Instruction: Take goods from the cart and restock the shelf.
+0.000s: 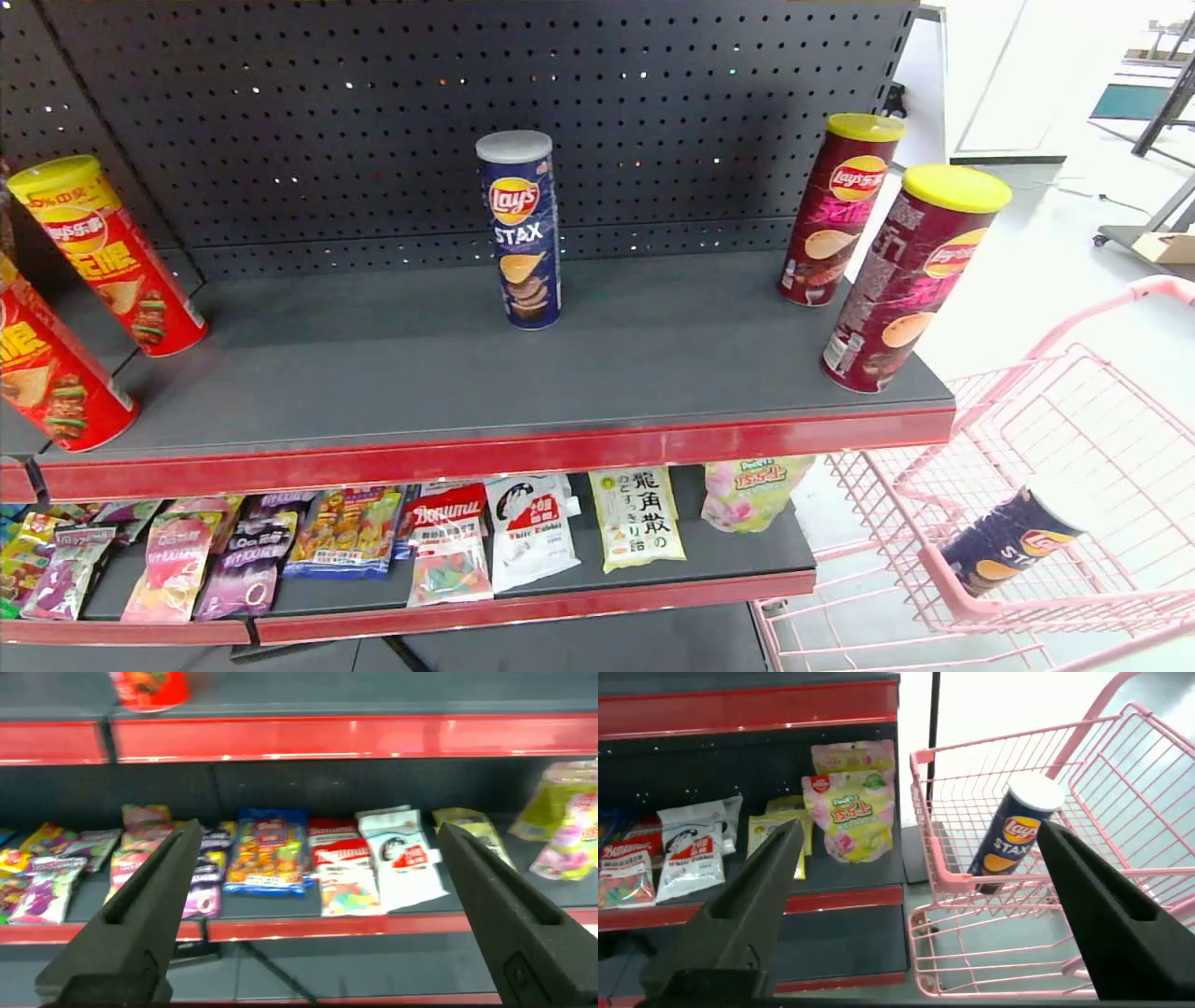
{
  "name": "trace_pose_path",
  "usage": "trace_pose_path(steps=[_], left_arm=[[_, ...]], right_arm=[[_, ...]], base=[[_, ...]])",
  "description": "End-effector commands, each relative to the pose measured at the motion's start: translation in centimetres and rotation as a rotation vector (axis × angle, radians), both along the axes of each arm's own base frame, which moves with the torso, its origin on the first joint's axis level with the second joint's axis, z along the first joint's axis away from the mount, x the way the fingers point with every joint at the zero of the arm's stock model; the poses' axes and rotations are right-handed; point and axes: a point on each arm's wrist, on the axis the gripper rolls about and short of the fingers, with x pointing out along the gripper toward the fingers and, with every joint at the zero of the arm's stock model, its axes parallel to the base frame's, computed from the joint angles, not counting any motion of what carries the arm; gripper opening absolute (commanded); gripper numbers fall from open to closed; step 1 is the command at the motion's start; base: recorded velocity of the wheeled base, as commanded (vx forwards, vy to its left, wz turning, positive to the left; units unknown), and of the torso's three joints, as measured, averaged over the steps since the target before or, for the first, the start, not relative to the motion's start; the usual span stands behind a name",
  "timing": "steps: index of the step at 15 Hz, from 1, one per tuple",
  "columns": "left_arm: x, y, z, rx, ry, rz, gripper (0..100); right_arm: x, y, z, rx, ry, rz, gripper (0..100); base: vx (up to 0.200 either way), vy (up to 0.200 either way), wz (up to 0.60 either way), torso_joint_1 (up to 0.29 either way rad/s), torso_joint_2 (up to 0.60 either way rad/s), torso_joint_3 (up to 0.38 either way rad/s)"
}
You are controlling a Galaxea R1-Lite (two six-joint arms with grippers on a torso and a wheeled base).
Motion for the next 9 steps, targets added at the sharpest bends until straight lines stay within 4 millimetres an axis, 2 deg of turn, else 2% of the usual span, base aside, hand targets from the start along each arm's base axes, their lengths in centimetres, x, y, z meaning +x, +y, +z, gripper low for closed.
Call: trace_pose_path(steps=[1,4,9], left_arm=[[0.01,0.00,-0.01,0.000,0.002,0.001,100],[0.01,0.00,-0.01,0.000,0.002,0.001,100],[0.01,0.00,-0.01,0.000,0.002,0.001,100]], right_arm=[[0.00,0.00,0.00,0.000,-0.001,0.000,100],[0.00,0.00,0.00,0.000,-0.001,0.000,100],[0.00,0.00,0.00,0.001,-0.001,0.000,100]], base=[[0.000,-0.200,0.00,0.002,0.00,0.002],[0.000,0.000,0.00,0.000,0.00,0.000],[0.000,0.000,-0.60,0.002,0.00,0.000]])
